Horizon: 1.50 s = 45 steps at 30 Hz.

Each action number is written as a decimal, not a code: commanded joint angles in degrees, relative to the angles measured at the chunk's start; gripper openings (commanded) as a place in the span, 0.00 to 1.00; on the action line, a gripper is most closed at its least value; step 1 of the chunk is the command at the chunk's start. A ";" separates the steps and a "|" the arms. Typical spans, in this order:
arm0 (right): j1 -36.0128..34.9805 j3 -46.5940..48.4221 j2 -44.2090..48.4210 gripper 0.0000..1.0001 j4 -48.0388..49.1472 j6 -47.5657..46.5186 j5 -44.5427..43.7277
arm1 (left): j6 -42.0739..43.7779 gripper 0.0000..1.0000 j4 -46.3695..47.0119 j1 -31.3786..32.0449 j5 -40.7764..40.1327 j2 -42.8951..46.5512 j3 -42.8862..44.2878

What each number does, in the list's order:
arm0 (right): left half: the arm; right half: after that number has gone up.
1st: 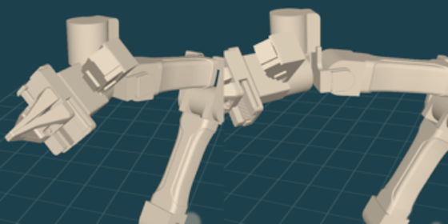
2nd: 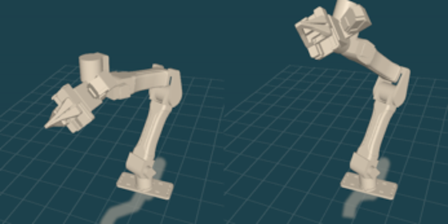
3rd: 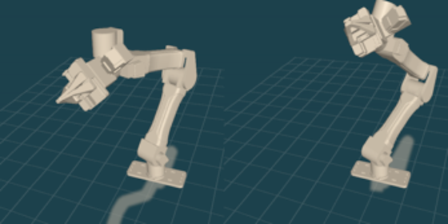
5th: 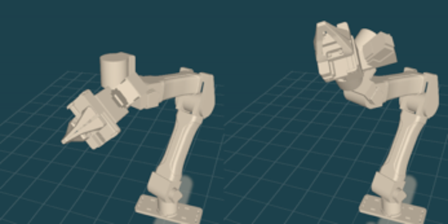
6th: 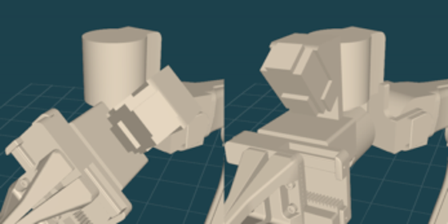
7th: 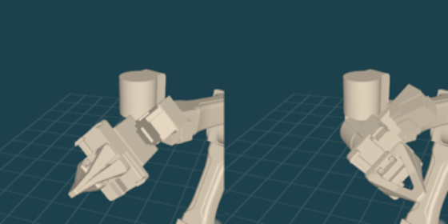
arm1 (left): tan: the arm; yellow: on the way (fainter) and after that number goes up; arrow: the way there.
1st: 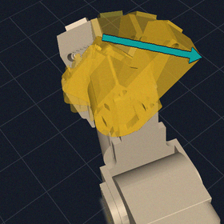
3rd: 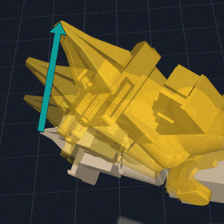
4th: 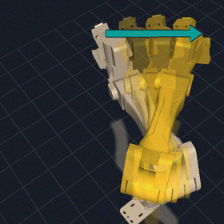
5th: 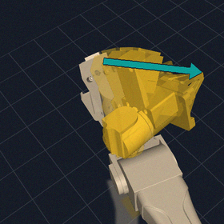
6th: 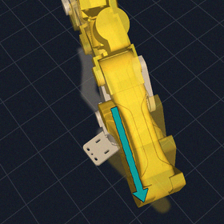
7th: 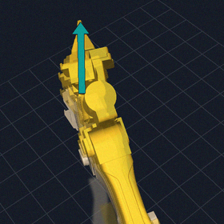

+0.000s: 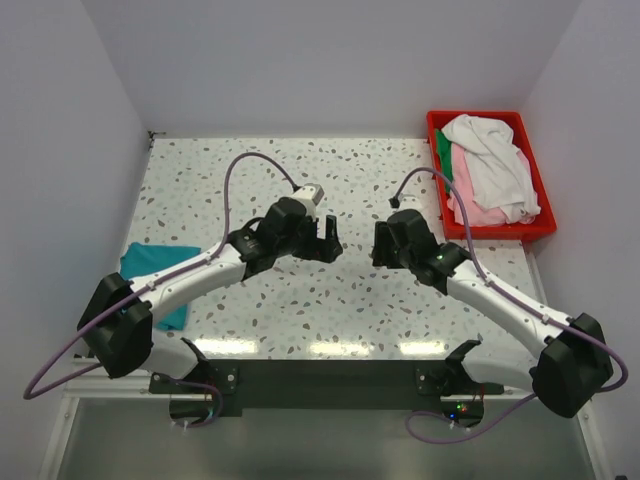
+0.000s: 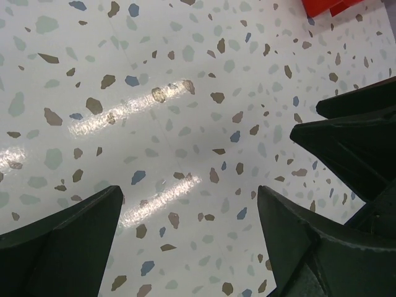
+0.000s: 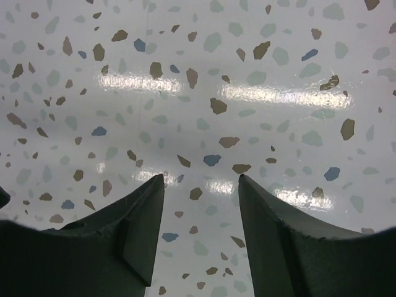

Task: Fold and stack the t-shirts
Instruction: Grab the tshirt from the pile

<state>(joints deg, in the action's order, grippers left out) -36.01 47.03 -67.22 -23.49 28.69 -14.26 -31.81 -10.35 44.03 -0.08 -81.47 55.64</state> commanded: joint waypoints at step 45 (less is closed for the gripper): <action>43.57 72.85 -67.34 0.59 10.57 -1.53 -16.50 | 5.71 0.96 -7.32 -0.17 4.03 9.23 -0.44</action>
<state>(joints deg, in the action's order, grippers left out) 7.31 116.14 -133.84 -18.11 28.23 -27.49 -26.41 -19.09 44.01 3.86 -73.30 55.59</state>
